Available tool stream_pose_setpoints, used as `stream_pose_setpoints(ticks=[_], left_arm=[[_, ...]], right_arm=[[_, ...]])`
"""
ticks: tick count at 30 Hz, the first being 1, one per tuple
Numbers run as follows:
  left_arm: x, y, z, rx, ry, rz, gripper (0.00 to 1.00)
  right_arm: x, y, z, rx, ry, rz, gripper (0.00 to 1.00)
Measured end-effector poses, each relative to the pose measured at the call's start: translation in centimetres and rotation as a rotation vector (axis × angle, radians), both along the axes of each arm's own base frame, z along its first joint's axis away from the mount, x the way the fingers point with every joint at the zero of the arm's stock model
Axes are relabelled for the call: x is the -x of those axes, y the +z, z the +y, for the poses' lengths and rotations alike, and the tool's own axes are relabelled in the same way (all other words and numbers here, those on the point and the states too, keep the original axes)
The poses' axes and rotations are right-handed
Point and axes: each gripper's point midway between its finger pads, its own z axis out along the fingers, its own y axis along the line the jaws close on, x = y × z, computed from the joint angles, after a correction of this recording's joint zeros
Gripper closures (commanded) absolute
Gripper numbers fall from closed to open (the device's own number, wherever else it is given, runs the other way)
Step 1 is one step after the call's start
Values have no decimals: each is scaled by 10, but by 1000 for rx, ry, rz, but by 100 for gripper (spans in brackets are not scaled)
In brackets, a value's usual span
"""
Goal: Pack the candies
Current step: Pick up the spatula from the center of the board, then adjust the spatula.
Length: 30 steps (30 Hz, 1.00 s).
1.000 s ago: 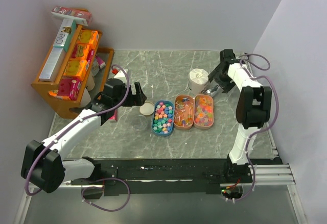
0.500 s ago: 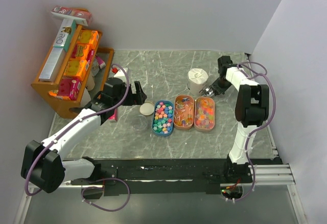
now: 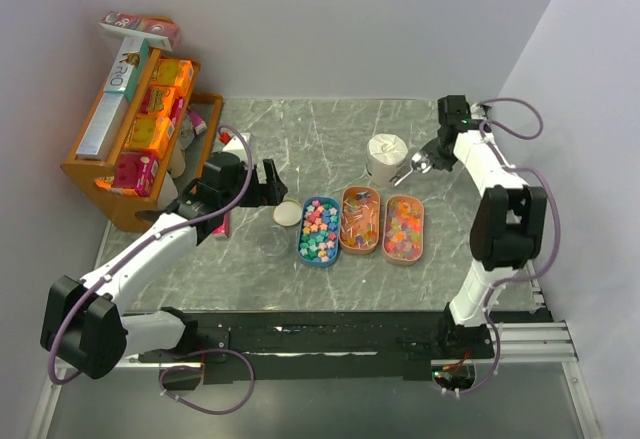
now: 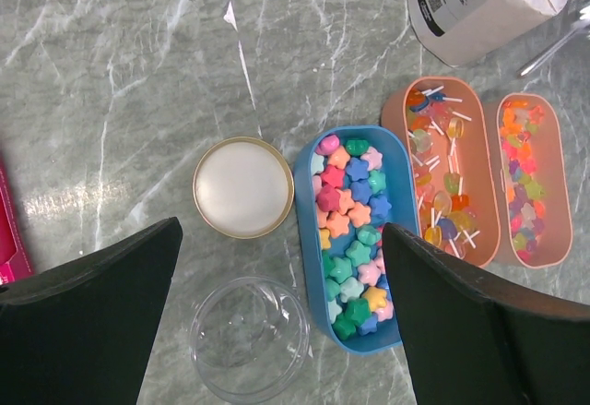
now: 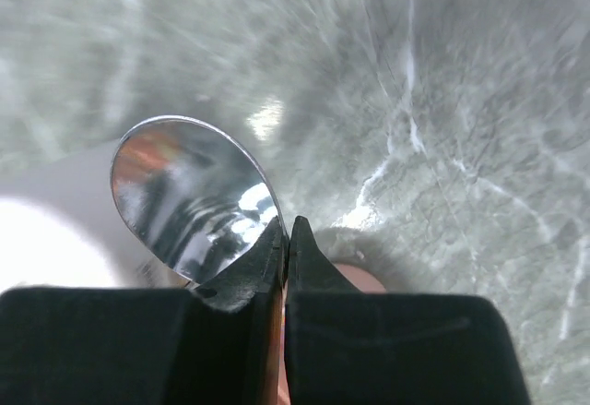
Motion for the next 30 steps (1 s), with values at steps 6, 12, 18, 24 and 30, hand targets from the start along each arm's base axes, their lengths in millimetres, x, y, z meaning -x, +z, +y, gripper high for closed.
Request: stream_pose_setpoints(ticks=[6,12,18,24,30], left_arm=[[0,17,-2,14,-18,-41,3],[2,54,-16,68,-94,-92,4],[20,82,-44,167,-275,-100,4],[57,88,-72,271,-506,-31,4],[90,93,-88,345,-666,16,3]], right_arm=[[14,72,3,15,80,-179,100],[64,135,46,-67,354,-346,100],[148,138,166,-194,875,-377,100],[230,106,224,-298,1189,-280,100],[256,98,244,-296,1326,-230,100]])
